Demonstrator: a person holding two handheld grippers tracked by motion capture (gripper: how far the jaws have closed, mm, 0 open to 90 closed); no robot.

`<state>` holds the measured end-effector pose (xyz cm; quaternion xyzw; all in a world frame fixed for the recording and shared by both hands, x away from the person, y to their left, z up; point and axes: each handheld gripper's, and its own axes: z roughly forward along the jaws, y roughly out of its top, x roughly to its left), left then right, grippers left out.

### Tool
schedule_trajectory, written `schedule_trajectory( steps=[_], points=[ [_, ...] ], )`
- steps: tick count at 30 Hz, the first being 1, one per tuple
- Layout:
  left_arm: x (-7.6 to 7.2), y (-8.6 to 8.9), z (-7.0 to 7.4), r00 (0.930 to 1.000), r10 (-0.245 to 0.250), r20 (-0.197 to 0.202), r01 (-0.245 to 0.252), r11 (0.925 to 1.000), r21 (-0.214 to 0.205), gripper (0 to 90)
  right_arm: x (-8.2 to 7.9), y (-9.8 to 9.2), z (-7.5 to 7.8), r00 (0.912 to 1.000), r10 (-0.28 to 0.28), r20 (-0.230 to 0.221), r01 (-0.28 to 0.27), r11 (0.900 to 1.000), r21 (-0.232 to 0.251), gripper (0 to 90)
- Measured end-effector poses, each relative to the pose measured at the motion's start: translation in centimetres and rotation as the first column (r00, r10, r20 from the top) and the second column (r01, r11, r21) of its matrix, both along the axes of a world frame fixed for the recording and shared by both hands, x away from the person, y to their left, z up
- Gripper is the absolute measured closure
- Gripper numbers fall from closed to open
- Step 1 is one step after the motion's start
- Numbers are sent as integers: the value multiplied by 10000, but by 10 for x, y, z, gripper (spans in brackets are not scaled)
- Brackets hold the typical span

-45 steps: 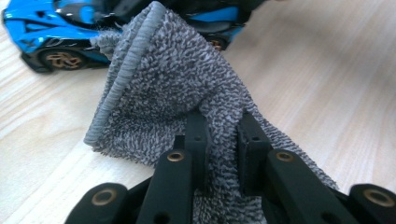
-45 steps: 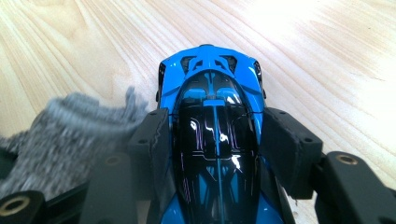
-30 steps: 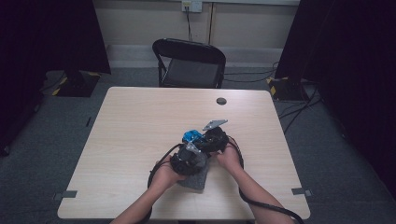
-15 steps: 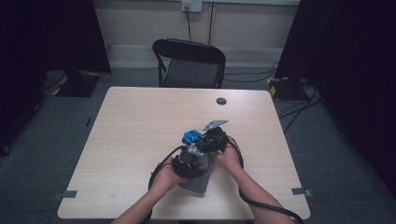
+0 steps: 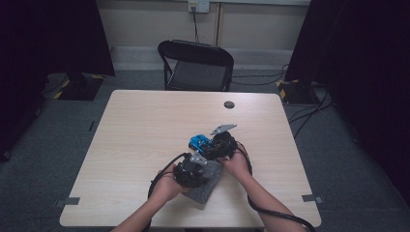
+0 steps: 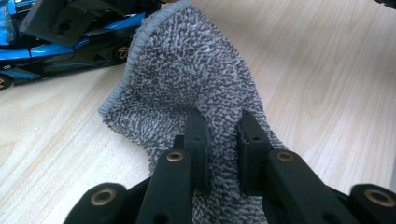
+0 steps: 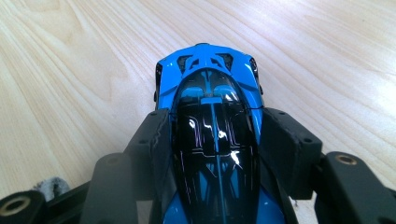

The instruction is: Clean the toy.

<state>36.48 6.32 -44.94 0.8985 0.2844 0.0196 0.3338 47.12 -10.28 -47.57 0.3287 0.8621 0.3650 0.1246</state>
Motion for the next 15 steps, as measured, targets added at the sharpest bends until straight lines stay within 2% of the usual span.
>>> schedule_trajectory(
  steps=[3, 6, 7, 9, 11, 15],
  points=[
    [1, 2, 2, 10000, 73, 63, -73, 10000, -22, 773, -1, -2, -1, 9999, -103, -125, 106, 9996, 268, 407],
    [2, 4, 3, 10000, 20, 11, -20, 10000, -94, 773, -2, -4, -1, 10000, -43, -89, 45, 9995, 302, 395],
    [0, 3, 4, 10000, 90, 10, -90, 9997, -223, 773, -2, -7, -1, 9999, -19, -113, 26, 9984, 563, 368],
    [-1, 1, 5, 10000, -39, 25, 39, 9998, -171, 773, -3, -9, 1, 9999, 7, -126, 1, 9977, 671, 346],
    [-1, 1, 5, 9999, -160, 32, 160, 9998, -103, 773, -3, -10, 4, 10000, 23, -64, -18, 9974, 722, 336],
    [-3, -5, 9, 9998, -176, 59, 178, 9994, -307, 771, -4, -13, 10, 9999, 108, 75, -114, 9968, 785, 320]
  ],
)
